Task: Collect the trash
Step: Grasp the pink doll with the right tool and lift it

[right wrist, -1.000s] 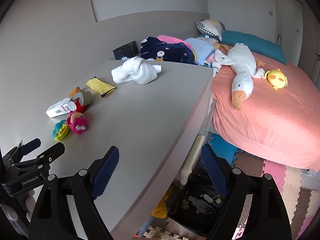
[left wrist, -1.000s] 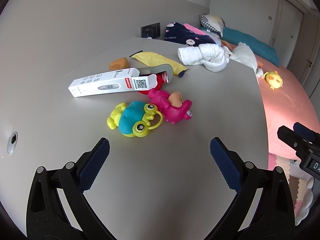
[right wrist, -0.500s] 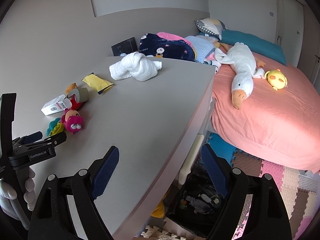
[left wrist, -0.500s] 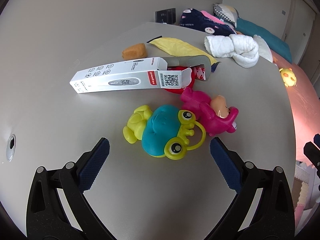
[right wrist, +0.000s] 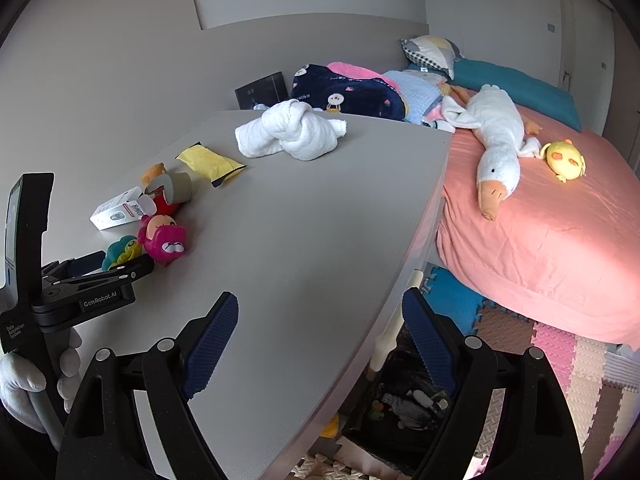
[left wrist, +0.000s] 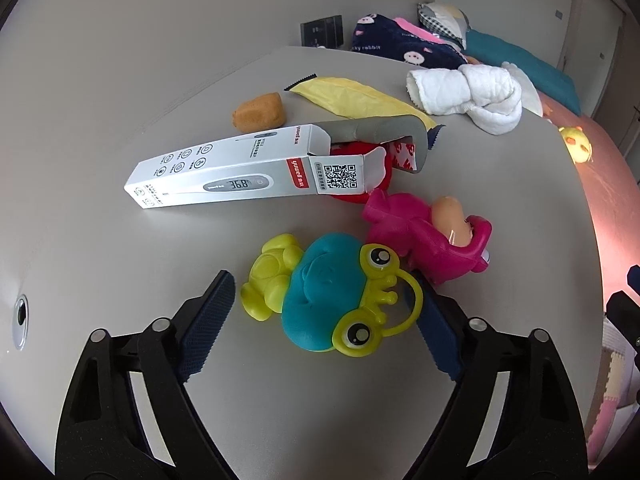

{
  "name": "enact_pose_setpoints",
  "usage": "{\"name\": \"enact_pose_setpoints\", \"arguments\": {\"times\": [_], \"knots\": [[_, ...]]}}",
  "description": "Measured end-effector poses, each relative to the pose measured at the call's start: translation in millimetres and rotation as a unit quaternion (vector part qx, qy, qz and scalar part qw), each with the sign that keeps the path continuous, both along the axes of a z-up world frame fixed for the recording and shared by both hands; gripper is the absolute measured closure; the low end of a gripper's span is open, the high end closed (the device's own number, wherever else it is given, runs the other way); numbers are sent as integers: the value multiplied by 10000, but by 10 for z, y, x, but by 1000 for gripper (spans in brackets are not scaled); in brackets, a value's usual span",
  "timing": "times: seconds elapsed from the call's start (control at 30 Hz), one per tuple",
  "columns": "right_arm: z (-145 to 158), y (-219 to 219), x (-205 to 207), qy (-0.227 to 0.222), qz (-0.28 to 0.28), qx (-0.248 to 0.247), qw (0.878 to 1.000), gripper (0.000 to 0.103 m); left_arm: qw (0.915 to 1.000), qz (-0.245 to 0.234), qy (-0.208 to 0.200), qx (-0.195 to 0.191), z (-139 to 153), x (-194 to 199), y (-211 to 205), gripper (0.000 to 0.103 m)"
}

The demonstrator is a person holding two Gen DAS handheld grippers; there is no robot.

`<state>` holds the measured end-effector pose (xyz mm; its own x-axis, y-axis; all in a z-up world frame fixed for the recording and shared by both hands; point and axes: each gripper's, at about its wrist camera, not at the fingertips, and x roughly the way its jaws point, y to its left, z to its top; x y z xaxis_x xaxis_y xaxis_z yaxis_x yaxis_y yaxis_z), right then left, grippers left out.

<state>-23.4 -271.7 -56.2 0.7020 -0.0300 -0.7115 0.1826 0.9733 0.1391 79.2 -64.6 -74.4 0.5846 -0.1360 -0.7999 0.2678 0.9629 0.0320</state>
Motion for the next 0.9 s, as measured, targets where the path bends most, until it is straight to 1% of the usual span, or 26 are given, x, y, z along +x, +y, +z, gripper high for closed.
{"name": "enact_pose_setpoints", "arguments": {"times": [0.13,0.33,0.6,0.77,0.9], "knots": [[34,80,111,-39,103,59,9999,19,10000,28,-37,-62,7,8,35,23],[90,269,300,-77,335,80,9994,19,9997,192,-130,-68,36,13,109,24],[115,497,567,-31,619,158,9980,19,9981,517,-287,190,55,94,317,24],[95,691,724,15,905,115,9958,19,9965,791,-265,-21,102,160,615,24],[0,903,868,186,1225,-8,9923,19,9947,969,-242,-255,117,179,807,24]]}}
